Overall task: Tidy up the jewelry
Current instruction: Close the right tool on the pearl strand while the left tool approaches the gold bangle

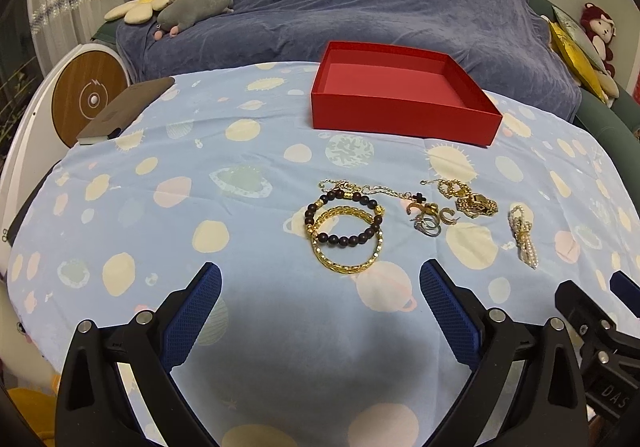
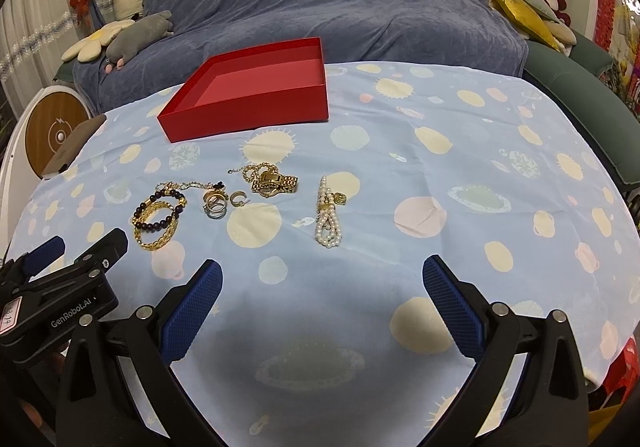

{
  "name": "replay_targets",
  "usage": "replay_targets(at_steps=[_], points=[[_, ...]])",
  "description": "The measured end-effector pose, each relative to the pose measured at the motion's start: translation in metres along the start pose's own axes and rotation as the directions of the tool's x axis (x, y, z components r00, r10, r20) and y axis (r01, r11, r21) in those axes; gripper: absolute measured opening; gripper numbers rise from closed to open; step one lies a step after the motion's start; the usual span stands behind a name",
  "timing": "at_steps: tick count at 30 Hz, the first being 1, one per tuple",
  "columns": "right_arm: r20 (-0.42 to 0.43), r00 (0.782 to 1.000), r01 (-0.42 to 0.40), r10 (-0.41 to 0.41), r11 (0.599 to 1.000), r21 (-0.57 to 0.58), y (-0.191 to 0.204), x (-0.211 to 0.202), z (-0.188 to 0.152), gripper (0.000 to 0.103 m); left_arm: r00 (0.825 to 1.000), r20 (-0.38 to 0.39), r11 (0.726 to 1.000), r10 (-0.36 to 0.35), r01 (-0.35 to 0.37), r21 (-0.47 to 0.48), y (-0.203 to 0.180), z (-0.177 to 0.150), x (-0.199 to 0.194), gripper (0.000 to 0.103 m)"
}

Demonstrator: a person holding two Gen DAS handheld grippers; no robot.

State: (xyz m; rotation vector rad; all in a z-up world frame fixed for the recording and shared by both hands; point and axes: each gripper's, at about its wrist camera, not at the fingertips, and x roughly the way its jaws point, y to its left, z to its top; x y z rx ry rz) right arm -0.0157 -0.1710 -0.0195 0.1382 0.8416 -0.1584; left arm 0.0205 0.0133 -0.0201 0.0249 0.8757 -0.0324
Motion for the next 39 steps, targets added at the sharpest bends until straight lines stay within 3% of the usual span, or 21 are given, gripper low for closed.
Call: replay_targets(at_steps=[5,13,23,29,31,34,35,39], points=[[-0.020,1.000,-0.011,0.012,1.000,0.025,-0.011,0.019,0.006,0.097,0.999,-0.041,1.000,-0.009,0.008,-0.014,0.010,0.001,0.022,0.098],[-0.072,0.996,-0.051,0.053,0.998,0.033,-0.014,0.054,0.013,0.072,0.997,-0.071,0.999,-0.022,0.019,-0.038,0.017,0.005,0.047,0.097],[-0.092,0.995,-0.035,0.038,0.999,0.029,-0.015,0.082,0.020,0.057,0.996,-0.080,0.999,-0.043,0.041,-0.027,0.010,0.007,0.061,0.097],[-0.084,0.996,-0.023,0.021,0.999,-0.027,-0.003,0.084,0.021,0.032,0.995,-0.086,0.999,-0.045,0.045,-0.007,0.006,0.004,0.071,0.097],[-0.085,0.996,-0.033,0.030,0.999,-0.029,-0.003,0.084,0.021,0.019,0.996,-0.080,0.999,-0.038,0.039,0.008,0.004,0.002,0.073,0.097],[-0.085,0.996,-0.040,0.038,0.999,-0.030,-0.002,0.083,0.021,0.018,0.997,-0.063,0.999,-0.034,0.036,0.037,0.000,0.002,0.075,0.096],[-0.085,0.996,-0.041,0.038,0.999,-0.031,-0.002,0.083,0.021,0.018,0.997,-0.062,0.999,-0.036,0.038,0.038,-0.001,0.002,0.075,0.095],[-0.088,0.995,-0.054,0.051,0.998,-0.030,0.000,0.081,0.021,0.018,0.997,-0.045,0.997,-0.058,0.061,0.052,-0.003,0.005,0.073,0.074]])
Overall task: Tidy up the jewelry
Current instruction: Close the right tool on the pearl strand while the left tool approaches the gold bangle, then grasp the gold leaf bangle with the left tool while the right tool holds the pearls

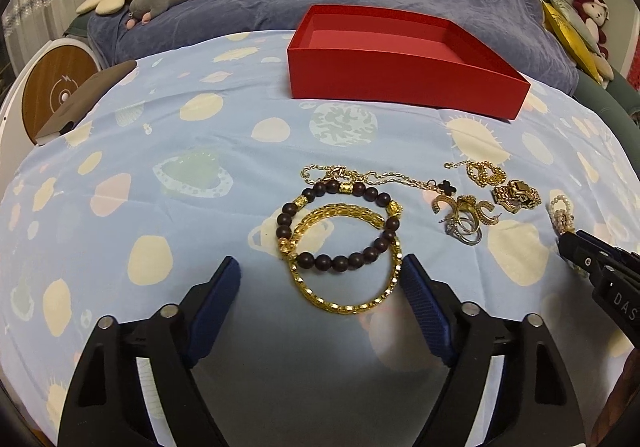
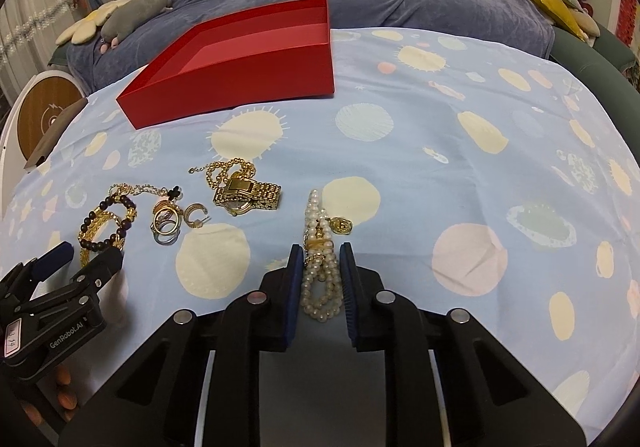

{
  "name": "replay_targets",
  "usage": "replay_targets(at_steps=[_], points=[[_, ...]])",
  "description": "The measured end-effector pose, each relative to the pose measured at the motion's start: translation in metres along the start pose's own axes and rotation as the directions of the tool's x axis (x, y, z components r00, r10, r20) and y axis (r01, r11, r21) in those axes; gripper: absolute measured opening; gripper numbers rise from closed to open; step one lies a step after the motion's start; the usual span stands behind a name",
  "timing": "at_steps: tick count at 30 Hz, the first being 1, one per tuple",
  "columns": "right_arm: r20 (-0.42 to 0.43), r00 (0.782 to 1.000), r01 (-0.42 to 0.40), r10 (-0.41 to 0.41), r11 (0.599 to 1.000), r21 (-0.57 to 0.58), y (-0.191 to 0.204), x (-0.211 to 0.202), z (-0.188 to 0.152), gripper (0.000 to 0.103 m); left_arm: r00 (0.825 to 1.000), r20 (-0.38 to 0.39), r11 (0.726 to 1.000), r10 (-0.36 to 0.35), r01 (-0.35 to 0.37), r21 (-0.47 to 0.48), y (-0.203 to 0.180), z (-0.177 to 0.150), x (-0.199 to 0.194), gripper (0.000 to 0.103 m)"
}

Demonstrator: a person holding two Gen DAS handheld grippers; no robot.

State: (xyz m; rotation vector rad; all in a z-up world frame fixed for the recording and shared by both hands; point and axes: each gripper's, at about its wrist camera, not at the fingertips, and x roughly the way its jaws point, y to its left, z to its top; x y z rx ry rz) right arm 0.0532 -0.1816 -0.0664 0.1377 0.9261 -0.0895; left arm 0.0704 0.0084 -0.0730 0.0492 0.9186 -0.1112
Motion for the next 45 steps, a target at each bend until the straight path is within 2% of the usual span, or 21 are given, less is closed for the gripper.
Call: replay_targets(at_steps=[1,3,10,18,25,33,38,45], points=[[0.001,1.000,-0.002,0.002,1.000,-0.002,0.001,-0.001,0.000,0.018,1.000,0.002,1.000,-0.005,0.005,0.004,0.000,0.000,0.000,0.072],[0.001,1.000,-0.008,0.008,1.000,-0.005,0.003,-0.003,0.000,0.018,1.000,0.011,1.000,-0.016,0.016,0.020,-0.002,0.000,-0.003,0.051],[0.012,1.000,-0.025,0.025,1.000,-0.013,0.008,-0.013,0.001,0.018,0.996,-0.009,0.996,-0.086,0.086,-0.017,0.004,0.003,-0.012,0.051],[0.054,0.997,-0.059,0.060,0.998,-0.024,0.015,-0.038,0.005,0.018,0.991,0.066,0.993,-0.116,0.118,-0.024,0.007,0.006,-0.051,0.051],[0.080,0.994,-0.073,0.076,0.997,-0.030,0.019,-0.054,0.007,0.018,0.988,0.101,0.992,-0.121,0.123,-0.021,0.008,0.007,-0.070,0.050],[0.100,0.991,-0.086,0.089,0.996,-0.034,0.021,-0.066,0.007,0.018,0.976,0.163,0.989,-0.143,0.146,-0.006,0.003,0.012,-0.093,0.050],[0.090,0.992,-0.081,0.084,0.996,-0.036,0.020,-0.063,0.004,0.018,0.979,0.148,0.990,-0.138,0.140,0.001,0.001,0.010,-0.088,0.050],[0.056,0.995,-0.081,0.083,0.996,-0.035,0.017,-0.055,-0.002,0.018,0.989,0.064,0.990,-0.135,0.137,-0.030,0.012,-0.006,-0.072,0.050]])
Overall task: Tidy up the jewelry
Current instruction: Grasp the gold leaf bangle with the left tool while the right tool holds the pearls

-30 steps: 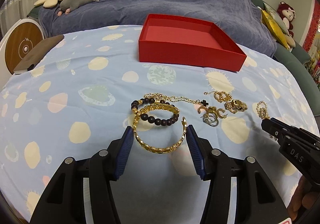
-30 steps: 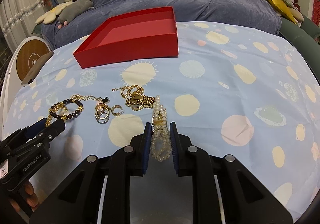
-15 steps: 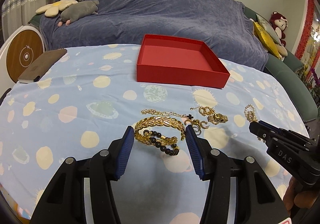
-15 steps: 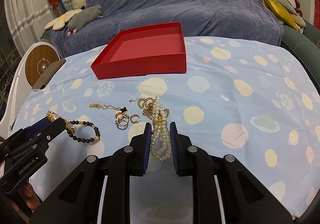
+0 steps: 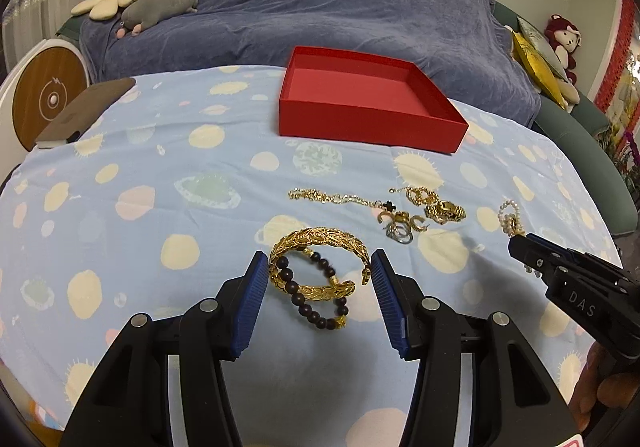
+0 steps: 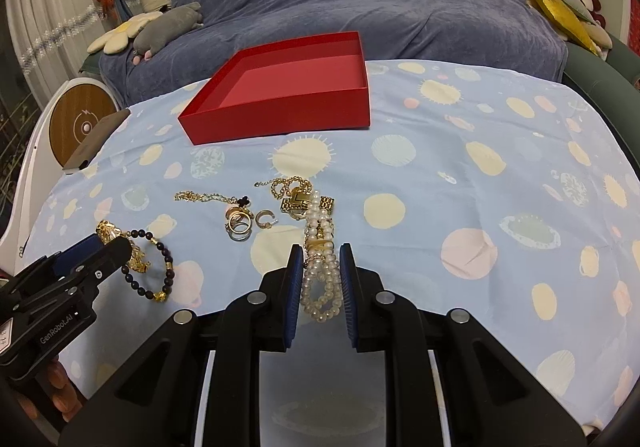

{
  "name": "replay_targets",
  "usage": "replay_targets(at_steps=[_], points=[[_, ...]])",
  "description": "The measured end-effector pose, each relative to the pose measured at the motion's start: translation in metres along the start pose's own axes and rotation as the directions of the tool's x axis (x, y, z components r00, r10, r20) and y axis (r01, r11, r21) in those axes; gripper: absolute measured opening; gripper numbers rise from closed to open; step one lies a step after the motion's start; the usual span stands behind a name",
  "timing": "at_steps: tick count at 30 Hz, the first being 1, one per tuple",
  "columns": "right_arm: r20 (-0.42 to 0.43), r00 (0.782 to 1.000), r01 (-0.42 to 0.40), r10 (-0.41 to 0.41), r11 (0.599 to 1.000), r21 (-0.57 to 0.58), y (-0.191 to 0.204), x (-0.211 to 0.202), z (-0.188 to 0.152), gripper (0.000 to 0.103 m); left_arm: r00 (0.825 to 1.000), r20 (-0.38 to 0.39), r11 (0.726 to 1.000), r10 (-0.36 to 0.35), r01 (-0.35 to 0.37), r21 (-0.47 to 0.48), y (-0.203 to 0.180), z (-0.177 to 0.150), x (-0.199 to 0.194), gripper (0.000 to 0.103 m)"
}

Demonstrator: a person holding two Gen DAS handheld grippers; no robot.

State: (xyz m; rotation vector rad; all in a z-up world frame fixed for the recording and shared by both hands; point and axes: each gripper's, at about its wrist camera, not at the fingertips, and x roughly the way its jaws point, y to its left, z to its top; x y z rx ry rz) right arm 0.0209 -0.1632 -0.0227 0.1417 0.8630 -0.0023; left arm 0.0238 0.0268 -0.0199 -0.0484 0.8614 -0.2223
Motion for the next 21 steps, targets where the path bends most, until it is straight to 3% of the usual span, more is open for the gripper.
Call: replay_targets(at_steps=[7,10,15,21], points=[[-0.012,1.000,-0.012,0.012,1.000,-0.016,0.006,0.004,-0.001,0.018,0.998,-0.061,1.000,-0.026,0.026,-0.010,0.003,-0.026,0.000,0.050],[-0.016,1.000,-0.014,0.014,1.000,-0.021,0.008,0.005,-0.002,0.018,0.998,-0.058,1.000,-0.010,0.011,0.014,0.001,-0.029,0.000,0.052],[-0.019,1.000,-0.013,0.013,1.000,-0.025,0.009,0.005,-0.004,0.018,0.995,-0.104,1.000,0.008,-0.010,-0.022,0.012,-0.037,0.006,0.060],[-0.019,1.000,-0.013,0.013,1.000,-0.022,0.010,0.005,-0.003,0.018,0.995,-0.102,0.999,0.013,-0.018,-0.050,0.023,-0.041,0.001,0.063]])
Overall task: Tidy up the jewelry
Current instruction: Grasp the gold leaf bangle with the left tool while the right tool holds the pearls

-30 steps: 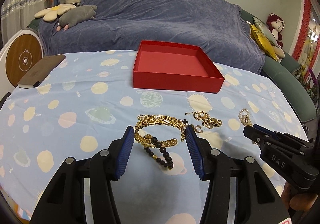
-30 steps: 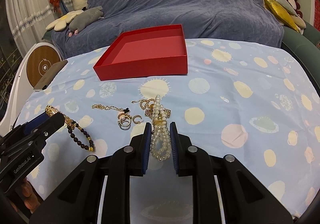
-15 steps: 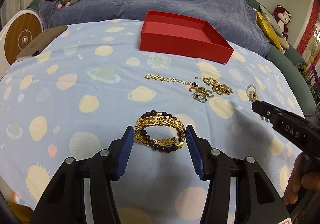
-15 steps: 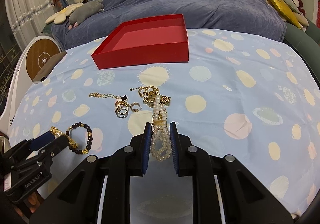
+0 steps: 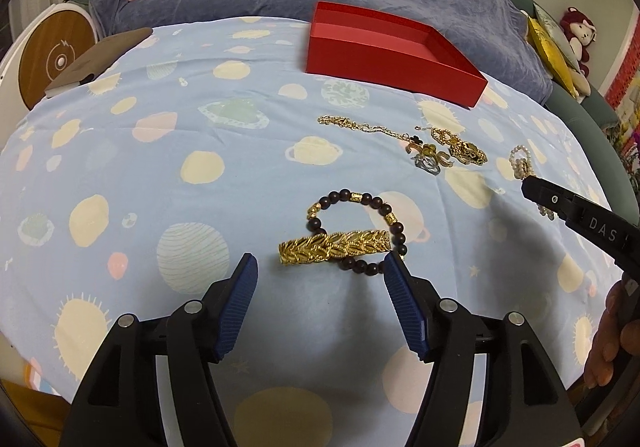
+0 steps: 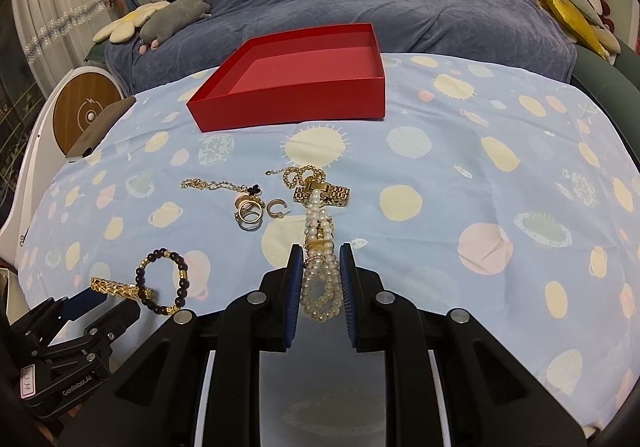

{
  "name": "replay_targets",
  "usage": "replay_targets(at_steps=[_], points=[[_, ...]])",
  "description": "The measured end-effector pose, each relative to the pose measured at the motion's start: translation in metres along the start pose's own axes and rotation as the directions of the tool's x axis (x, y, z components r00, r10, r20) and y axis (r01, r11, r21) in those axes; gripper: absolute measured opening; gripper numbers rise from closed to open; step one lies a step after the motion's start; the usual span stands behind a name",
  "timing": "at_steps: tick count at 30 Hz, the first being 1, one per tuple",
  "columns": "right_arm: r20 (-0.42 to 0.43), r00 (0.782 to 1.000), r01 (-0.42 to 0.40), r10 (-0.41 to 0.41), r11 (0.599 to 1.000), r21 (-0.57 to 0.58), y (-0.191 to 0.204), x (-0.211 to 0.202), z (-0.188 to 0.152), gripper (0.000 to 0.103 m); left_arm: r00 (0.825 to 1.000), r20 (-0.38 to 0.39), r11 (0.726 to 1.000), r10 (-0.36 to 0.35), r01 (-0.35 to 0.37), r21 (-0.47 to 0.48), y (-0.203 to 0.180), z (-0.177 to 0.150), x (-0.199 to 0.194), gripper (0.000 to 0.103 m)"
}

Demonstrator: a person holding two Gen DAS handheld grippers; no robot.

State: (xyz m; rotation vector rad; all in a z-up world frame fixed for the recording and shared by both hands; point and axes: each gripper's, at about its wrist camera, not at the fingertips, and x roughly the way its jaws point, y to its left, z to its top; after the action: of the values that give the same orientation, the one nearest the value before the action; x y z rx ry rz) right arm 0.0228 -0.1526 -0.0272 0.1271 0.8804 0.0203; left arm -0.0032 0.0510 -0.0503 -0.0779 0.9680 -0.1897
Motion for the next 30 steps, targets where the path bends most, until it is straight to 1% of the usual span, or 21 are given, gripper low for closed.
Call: replay_targets(at_steps=[4,7,10,12,14,18,21,24,27,30], points=[[-0.002,1.000,-0.004,0.004,1.000,-0.006,0.003,0.001,0.000,0.018,1.000,-0.009,1.000,-0.002,0.002,-0.027,0.007,-0.002,0.000,0.063],[-0.002,1.000,-0.006,0.006,1.000,-0.010,0.005,0.001,0.000,0.018,1.000,-0.017,1.000,-0.008,0.008,-0.030,0.009,-0.005,-0.001,0.063],[-0.003,1.000,-0.007,0.007,1.000,-0.010,0.005,0.001,0.000,0.018,1.000,-0.027,0.999,-0.016,0.015,-0.031,0.009,-0.010,-0.002,0.069],[-0.004,1.000,-0.008,0.008,1.000,-0.010,0.006,0.001,0.000,0.018,0.998,-0.038,0.999,-0.045,0.044,-0.031,0.008,-0.013,-0.004,0.075],[-0.003,1.000,-0.010,0.010,1.000,-0.010,0.007,0.001,0.000,0.018,0.997,-0.039,0.998,-0.066,0.065,-0.021,0.005,-0.017,-0.007,0.078],[-0.004,1.000,-0.013,0.013,1.000,-0.014,0.008,0.001,0.000,0.018,0.996,-0.040,0.997,-0.080,0.080,0.000,-0.001,-0.022,-0.011,0.078],[-0.005,1.000,-0.013,0.013,1.000,-0.015,0.008,0.001,0.000,0.018,0.997,-0.027,0.997,-0.073,0.073,-0.019,0.001,-0.019,-0.012,0.078],[-0.004,1.000,-0.012,0.011,1.000,-0.015,0.008,0.001,0.000,0.018,0.999,-0.019,0.998,-0.034,0.033,-0.050,0.009,-0.014,-0.010,0.078],[-0.005,1.000,-0.011,0.011,1.000,-0.012,0.008,0.002,0.000,0.018,0.999,-0.033,0.998,-0.004,0.002,-0.063,0.015,-0.014,-0.006,0.078],[-0.006,1.000,-0.014,0.014,1.000,-0.011,0.008,0.002,0.000,0.018,0.999,-0.032,0.999,-0.009,0.008,-0.048,0.014,-0.015,-0.006,0.078]])
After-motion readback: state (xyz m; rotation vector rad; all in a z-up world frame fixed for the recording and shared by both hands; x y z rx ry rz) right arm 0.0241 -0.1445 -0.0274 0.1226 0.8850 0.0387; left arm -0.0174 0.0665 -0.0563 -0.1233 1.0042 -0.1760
